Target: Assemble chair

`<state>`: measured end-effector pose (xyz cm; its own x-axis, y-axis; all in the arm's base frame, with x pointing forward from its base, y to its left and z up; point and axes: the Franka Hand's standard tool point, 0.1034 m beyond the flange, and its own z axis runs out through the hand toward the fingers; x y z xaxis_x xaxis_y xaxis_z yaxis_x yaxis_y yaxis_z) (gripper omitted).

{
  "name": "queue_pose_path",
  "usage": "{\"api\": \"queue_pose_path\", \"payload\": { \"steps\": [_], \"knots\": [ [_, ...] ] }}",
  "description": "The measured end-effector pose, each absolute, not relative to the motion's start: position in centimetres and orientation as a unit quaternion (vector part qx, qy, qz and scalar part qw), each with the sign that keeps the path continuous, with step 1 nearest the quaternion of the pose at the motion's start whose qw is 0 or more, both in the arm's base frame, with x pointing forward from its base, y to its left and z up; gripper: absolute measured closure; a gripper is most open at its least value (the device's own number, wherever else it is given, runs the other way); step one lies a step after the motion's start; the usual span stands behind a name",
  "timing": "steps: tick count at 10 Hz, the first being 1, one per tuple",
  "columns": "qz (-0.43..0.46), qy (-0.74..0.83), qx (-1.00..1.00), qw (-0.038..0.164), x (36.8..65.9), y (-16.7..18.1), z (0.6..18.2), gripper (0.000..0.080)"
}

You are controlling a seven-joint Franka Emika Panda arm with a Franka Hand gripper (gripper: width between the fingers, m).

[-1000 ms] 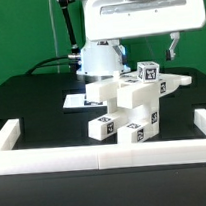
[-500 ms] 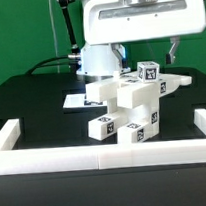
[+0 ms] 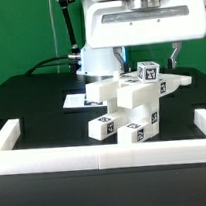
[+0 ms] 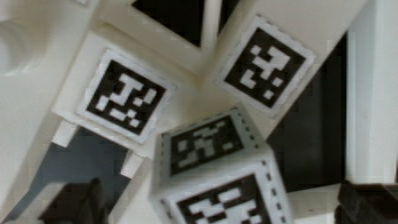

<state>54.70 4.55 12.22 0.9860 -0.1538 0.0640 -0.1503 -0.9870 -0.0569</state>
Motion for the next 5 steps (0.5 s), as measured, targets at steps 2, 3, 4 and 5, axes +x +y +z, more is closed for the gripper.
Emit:
{"api": "queue_pose_path", "payload": {
  "steps": [2, 3, 4, 5],
  "knots": [
    [-0.035, 0.077, -0.996, 0.027, 54.74, 4.49, 12.31, 0.0151],
    [-0.034, 0.078, -0.996, 0.026, 54.73, 4.46, 12.27, 0.0260],
    [-0.034, 0.078, -0.996, 0.026, 54.72, 4.43, 12.25, 0.0425],
    [-0.035, 0.078, -0.996, 0.026, 54.74, 4.39, 12.26, 0.0425]
  ]
}}
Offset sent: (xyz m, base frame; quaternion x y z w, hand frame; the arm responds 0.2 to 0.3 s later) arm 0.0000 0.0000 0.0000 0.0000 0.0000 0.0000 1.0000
